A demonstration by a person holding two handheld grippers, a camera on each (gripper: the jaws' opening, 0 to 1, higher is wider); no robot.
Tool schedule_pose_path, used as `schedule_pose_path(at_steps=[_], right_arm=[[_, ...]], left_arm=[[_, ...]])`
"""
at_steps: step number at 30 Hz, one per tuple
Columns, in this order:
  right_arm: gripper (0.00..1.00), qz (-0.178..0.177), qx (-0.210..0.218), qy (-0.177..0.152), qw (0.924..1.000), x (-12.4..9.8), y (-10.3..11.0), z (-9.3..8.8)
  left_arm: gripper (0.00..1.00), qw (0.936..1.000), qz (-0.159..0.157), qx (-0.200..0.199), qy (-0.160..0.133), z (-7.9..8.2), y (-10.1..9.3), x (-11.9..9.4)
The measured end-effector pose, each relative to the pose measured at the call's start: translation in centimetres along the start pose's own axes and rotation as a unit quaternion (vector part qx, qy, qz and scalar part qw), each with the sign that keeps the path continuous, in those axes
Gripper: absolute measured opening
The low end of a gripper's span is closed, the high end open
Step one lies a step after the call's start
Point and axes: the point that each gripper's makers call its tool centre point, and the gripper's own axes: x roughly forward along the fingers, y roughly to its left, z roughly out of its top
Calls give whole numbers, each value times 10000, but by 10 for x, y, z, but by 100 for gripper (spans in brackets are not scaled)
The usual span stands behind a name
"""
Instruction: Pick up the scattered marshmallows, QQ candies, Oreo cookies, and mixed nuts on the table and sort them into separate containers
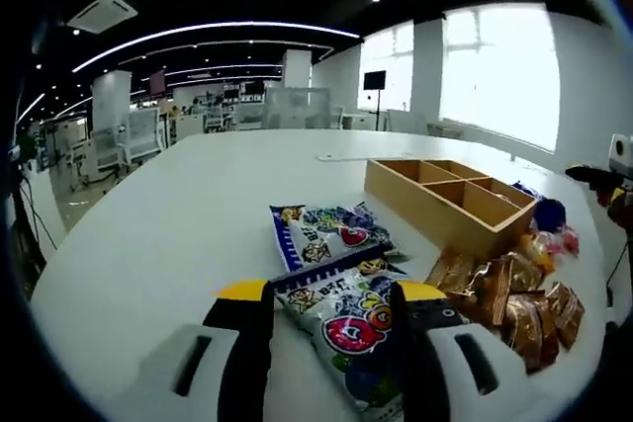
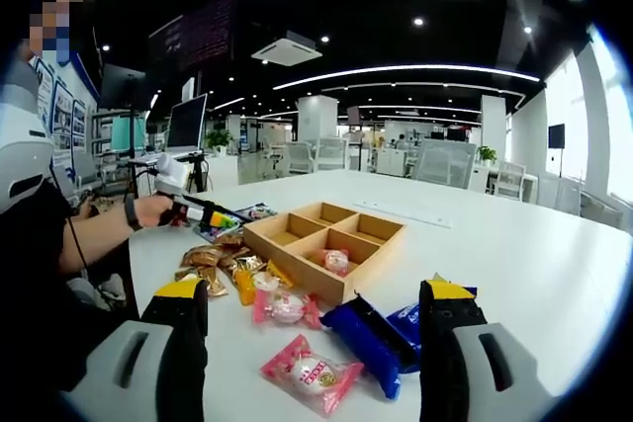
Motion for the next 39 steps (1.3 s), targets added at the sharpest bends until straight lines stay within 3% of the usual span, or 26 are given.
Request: schedule_pose_path(at_steps=[23, 39], right_arm=[[83, -87, -56, 44, 9999, -3, -2, -3], [83, -128, -88, 16, 9999, -6, -4, -2]], left_arm=[[40, 9998, -64, -205, 63, -4, -1, -2], [32, 9997, -46, -251, -48, -3, 2, -6]])
